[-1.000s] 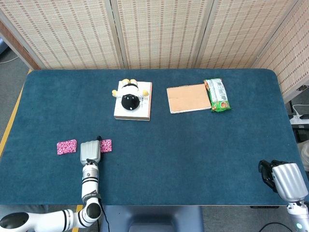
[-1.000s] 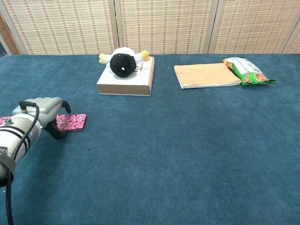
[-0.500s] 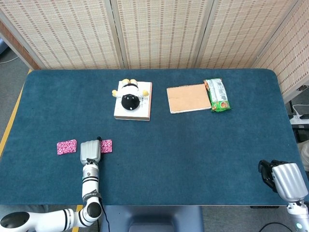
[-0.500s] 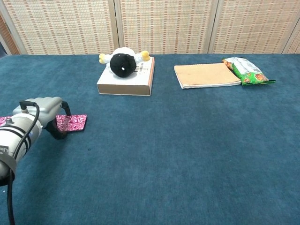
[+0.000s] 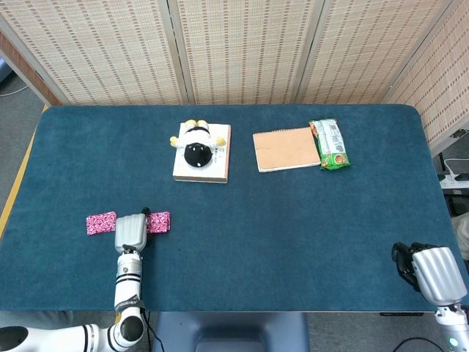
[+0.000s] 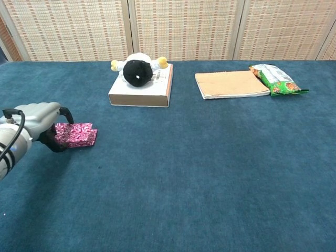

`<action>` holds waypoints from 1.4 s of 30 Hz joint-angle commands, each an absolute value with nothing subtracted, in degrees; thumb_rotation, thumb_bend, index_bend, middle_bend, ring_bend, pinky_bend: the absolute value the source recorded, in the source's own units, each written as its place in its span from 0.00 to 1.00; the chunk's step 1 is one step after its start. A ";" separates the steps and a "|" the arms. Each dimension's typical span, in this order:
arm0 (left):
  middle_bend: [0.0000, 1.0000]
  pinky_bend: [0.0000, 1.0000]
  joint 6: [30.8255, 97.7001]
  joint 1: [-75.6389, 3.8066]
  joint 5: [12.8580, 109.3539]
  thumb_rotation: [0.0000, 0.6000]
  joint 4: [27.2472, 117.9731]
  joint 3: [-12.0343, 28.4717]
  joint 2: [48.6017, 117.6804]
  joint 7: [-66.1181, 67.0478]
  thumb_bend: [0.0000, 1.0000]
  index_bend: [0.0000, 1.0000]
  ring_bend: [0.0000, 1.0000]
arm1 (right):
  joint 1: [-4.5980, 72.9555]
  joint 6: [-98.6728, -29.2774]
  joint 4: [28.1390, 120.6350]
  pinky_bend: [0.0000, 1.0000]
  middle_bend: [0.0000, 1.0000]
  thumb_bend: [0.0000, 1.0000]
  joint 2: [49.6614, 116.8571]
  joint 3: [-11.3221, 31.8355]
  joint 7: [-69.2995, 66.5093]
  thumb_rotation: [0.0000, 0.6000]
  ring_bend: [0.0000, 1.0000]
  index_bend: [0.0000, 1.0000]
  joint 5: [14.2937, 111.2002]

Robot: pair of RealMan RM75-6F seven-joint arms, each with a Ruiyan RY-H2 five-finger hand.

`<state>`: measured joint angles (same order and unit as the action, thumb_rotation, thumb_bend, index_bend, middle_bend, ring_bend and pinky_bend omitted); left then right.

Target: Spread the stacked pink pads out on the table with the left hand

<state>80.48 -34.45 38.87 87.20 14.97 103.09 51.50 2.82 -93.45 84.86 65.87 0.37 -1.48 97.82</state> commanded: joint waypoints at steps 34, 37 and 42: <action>1.00 1.00 80.81 -19.05 46.40 1.00 87.28 4.47 94.17 37.67 0.36 0.31 1.00 | 2.88 -93.21 84.86 0.87 0.86 0.35 66.38 0.44 -0.62 1.00 0.77 1.00 97.60; 1.00 1.00 80.93 -18.88 47.04 1.00 87.75 4.61 94.05 38.00 0.36 0.20 1.00 | 2.89 -93.20 84.87 0.87 0.86 0.35 66.40 0.48 -0.61 1.00 0.77 1.00 97.53; 1.00 1.00 82.00 -18.40 48.23 1.00 90.75 4.69 92.63 39.00 0.34 0.10 1.00 | 2.89 -93.22 84.90 0.87 0.86 0.35 66.32 0.48 -0.71 1.00 0.77 1.00 97.53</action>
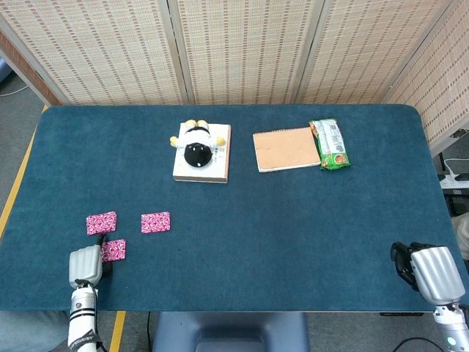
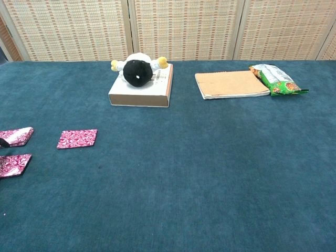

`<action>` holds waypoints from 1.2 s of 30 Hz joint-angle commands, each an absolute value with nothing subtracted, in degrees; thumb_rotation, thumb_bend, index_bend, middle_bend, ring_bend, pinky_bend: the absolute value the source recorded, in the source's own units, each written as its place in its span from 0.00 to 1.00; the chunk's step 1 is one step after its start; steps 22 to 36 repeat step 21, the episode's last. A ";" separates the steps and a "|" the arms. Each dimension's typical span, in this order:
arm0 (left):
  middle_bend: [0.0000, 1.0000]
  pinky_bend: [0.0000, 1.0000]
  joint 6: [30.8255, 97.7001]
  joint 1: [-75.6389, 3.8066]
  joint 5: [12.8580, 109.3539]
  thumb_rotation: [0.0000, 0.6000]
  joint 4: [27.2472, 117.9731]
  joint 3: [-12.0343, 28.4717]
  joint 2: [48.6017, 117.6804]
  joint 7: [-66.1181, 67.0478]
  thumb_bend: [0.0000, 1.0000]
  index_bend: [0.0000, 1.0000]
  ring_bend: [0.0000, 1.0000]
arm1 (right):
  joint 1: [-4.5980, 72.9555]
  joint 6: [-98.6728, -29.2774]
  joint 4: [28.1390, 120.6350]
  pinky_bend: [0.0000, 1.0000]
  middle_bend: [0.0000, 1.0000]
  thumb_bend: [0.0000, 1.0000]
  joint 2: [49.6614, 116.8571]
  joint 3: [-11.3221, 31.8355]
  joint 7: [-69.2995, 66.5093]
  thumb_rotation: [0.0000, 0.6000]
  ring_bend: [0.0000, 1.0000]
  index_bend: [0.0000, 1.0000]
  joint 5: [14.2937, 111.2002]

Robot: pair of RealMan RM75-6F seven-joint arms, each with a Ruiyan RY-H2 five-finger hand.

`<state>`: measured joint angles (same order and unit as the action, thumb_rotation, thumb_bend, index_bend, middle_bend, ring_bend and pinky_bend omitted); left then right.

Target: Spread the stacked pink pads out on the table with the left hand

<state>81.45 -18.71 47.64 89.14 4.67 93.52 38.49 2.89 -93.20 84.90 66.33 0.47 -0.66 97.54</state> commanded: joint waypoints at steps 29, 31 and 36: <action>0.41 0.44 84.82 -13.38 83.97 1.00 94.85 -3.79 70.35 9.79 0.34 0.26 0.41 | 3.05 -92.80 84.65 0.87 0.86 0.35 67.19 0.69 0.70 1.00 0.77 1.00 97.11; 0.41 0.44 84.82 -13.38 83.97 1.00 94.85 -3.79 70.35 9.79 0.34 0.26 0.41 | 3.05 -92.80 84.65 0.87 0.86 0.35 67.19 0.69 0.70 1.00 0.77 1.00 97.11; 0.41 0.44 84.82 -13.38 83.97 1.00 94.85 -3.79 70.35 9.79 0.34 0.26 0.41 | 3.05 -92.80 84.65 0.87 0.86 0.35 67.19 0.69 0.70 1.00 0.77 1.00 97.11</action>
